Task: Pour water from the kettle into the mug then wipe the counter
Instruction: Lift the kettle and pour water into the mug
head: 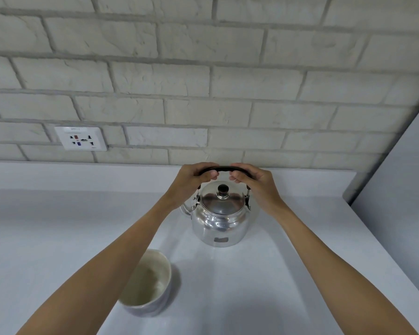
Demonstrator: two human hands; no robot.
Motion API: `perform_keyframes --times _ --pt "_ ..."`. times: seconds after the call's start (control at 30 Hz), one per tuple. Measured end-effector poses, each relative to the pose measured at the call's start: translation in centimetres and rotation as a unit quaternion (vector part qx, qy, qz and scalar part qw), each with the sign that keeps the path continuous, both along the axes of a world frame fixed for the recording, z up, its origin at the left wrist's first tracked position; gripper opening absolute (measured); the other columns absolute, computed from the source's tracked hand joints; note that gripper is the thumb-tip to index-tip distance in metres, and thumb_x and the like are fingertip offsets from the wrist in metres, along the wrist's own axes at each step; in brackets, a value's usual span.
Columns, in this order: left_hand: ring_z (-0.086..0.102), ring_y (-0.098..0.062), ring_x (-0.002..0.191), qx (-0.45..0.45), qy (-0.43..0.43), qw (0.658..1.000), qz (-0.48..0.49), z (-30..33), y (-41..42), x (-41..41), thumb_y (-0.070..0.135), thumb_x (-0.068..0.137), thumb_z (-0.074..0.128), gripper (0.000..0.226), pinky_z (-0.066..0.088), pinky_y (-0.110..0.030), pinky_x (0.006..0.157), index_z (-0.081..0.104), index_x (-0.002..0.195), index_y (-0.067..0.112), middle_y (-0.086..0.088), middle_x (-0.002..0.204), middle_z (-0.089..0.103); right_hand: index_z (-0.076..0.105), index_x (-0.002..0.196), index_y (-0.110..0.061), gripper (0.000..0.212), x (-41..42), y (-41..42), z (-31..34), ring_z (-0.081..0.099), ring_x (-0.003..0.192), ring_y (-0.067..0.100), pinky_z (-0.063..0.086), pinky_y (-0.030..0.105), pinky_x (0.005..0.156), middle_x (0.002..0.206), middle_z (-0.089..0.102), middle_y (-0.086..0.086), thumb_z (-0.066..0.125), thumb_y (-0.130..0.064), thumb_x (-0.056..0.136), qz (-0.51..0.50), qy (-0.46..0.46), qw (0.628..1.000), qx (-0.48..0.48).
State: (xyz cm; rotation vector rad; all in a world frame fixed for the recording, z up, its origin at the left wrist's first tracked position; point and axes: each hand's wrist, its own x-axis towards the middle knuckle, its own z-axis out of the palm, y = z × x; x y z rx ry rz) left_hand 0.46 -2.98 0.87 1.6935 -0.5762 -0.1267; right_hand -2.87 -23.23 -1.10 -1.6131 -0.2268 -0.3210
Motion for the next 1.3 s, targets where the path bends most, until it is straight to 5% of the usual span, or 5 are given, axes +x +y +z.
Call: perform_keyframes --times 0.5,0.67,0.9,1.17,1.3 --pt "0.066 -0.008 0.086 -0.057 -0.045 0.997 0.012 8.4 0.3 -4.6 0.017 0.084 0.068 0.025 0.047 -0.008 0.064 0.070 0.108 0.019 0.000 0.086 0.075 0.074 0.096 -0.027 0.019 -5.3 1.1 8.1 0.071 0.080 0.012 0.051 0.014 0.072 0.082 0.076 -0.007 0.071 -0.013 0.083 -0.062 -0.086 0.994 0.030" --pt "0.068 -0.019 0.099 -0.060 -0.063 0.996 0.004 11.5 0.8 -7.4 0.014 0.084 0.067 0.027 0.050 -0.030 0.097 0.068 0.111 0.014 -0.009 0.096 0.074 0.073 0.096 -0.024 0.020 -8.3 1.9 11.2 0.065 0.072 0.007 0.049 0.015 0.072 0.075 0.073 -0.010 0.069 -0.008 0.084 -0.083 -0.120 0.989 0.026" --pt "0.062 -0.031 0.108 -0.044 -0.079 0.996 0.006 13.6 2.3 -11.8 0.015 0.084 0.068 0.029 0.042 -0.058 0.101 0.067 0.114 0.014 -0.016 0.106 0.072 0.072 0.097 -0.019 0.018 -12.8 3.3 13.6 0.062 0.068 0.008 0.048 0.019 0.070 0.081 0.071 -0.004 0.069 -0.009 0.083 -0.084 -0.137 0.987 0.013" --pt "0.063 -0.025 0.109 -0.027 -0.066 0.997 -0.016 13.4 4.6 -16.0 0.011 0.084 0.067 0.036 0.045 -0.051 0.098 0.062 0.120 0.008 -0.013 0.112 0.070 0.072 0.099 -0.021 0.020 -16.6 5.3 13.1 0.059 0.067 0.009 0.047 0.018 0.068 0.078 0.070 -0.005 0.072 -0.025 0.079 -0.083 -0.148 0.985 -0.001" --pt "0.065 -0.009 0.107 -0.014 -0.051 0.998 -0.040 11.9 6.2 -16.7 0.015 0.081 0.071 0.045 0.049 -0.023 0.095 0.059 0.124 0.014 0.000 0.113 0.070 0.072 0.100 -0.017 0.019 -18.0 5.9 12.2 0.059 0.065 0.008 0.047 0.014 0.068 0.075 0.070 -0.010 0.071 -0.020 0.082 -0.077 -0.144 0.987 -0.004"
